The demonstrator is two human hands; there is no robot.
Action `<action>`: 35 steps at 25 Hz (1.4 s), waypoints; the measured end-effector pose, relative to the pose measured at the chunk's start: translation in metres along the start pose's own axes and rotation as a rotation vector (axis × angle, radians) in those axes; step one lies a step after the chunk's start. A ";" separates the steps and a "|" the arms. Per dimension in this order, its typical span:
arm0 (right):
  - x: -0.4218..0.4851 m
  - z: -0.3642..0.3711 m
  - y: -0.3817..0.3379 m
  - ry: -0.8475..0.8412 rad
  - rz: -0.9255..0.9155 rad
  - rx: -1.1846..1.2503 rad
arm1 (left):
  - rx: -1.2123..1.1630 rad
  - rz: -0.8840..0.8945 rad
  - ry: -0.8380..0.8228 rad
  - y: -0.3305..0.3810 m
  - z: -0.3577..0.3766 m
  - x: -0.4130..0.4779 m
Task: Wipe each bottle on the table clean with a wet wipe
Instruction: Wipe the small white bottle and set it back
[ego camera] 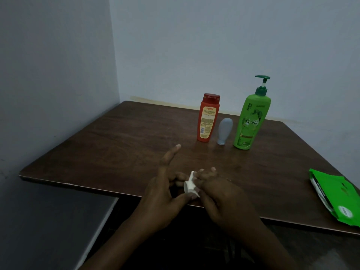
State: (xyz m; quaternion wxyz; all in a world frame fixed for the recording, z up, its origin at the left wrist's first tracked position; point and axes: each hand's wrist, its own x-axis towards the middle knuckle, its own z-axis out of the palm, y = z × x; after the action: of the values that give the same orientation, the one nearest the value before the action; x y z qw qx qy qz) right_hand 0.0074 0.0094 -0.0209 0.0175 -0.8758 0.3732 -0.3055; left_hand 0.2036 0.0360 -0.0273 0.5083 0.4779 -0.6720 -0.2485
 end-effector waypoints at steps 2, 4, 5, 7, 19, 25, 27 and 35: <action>-0.001 -0.009 0.016 0.047 0.132 0.004 | -0.027 -0.039 0.016 0.000 -0.001 0.001; -0.003 -0.022 0.032 0.094 0.270 0.037 | -0.043 -0.058 0.003 0.000 0.001 0.002; -0.002 -0.025 0.035 0.114 0.301 0.049 | -0.042 -0.059 0.000 0.000 0.002 0.002; 0.001 -0.020 0.027 0.129 0.250 0.021 | -0.026 -0.047 0.009 0.000 0.004 0.003; 0.006 -0.031 0.029 0.093 0.274 0.042 | 0.006 -0.013 0.025 -0.007 0.006 0.002; 0.012 -0.012 -0.004 0.009 0.123 -0.063 | 0.040 0.002 0.044 -0.005 0.008 0.000; 0.015 -0.004 -0.010 -0.021 0.013 -0.103 | 0.031 -0.012 0.049 -0.005 0.007 0.000; 0.009 -0.022 0.009 0.096 0.275 0.053 | 0.246 0.140 0.014 -0.014 0.012 0.000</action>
State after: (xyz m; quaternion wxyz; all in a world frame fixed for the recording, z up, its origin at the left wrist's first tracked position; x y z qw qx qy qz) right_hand -0.0058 0.0016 -0.0005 0.0645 -0.7999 0.4820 -0.3517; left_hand 0.1984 0.0285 -0.0431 0.4664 0.4905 -0.7255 -0.1249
